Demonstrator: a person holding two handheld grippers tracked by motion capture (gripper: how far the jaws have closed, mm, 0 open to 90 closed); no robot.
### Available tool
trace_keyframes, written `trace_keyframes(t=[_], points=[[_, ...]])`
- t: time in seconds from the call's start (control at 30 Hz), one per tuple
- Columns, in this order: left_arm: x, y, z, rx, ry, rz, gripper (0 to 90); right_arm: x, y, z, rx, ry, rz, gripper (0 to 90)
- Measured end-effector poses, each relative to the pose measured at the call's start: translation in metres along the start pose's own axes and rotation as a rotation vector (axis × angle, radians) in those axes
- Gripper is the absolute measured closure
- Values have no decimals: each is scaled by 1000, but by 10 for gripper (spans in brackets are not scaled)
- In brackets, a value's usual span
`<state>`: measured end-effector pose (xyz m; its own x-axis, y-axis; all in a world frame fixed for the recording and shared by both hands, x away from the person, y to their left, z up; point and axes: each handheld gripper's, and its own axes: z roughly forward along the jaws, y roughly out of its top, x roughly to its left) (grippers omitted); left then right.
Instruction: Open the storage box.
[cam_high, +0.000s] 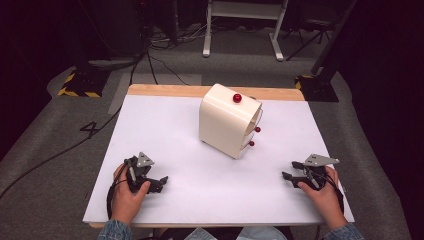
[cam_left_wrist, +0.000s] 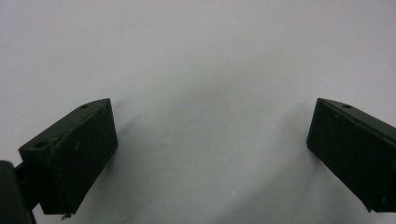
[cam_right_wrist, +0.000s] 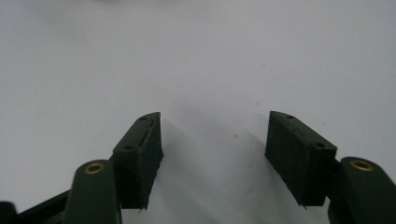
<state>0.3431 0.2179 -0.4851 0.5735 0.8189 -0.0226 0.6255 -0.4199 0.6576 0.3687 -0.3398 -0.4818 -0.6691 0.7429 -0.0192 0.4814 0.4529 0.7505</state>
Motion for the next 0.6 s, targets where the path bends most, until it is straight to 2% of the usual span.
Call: trace_keyframes(t=[0.2, 0.27, 0.47, 0.57, 0.6], points=[[0, 0, 0, 1, 0, 0, 18, 0, 1, 0, 8, 2, 10, 369], [0, 0, 0, 0, 0, 0, 18, 0, 3, 0, 1, 8, 20, 414], [0, 0, 0, 0, 1, 1, 18, 7, 22, -6, -79, 60, -14, 517], [0, 0, 0, 0, 2, 2, 18, 8, 28, -5, -98, 82, -15, 528], [0, 0, 0, -1, 2, 1, 18, 10, 35, -2, -135, 117, -13, 582]])
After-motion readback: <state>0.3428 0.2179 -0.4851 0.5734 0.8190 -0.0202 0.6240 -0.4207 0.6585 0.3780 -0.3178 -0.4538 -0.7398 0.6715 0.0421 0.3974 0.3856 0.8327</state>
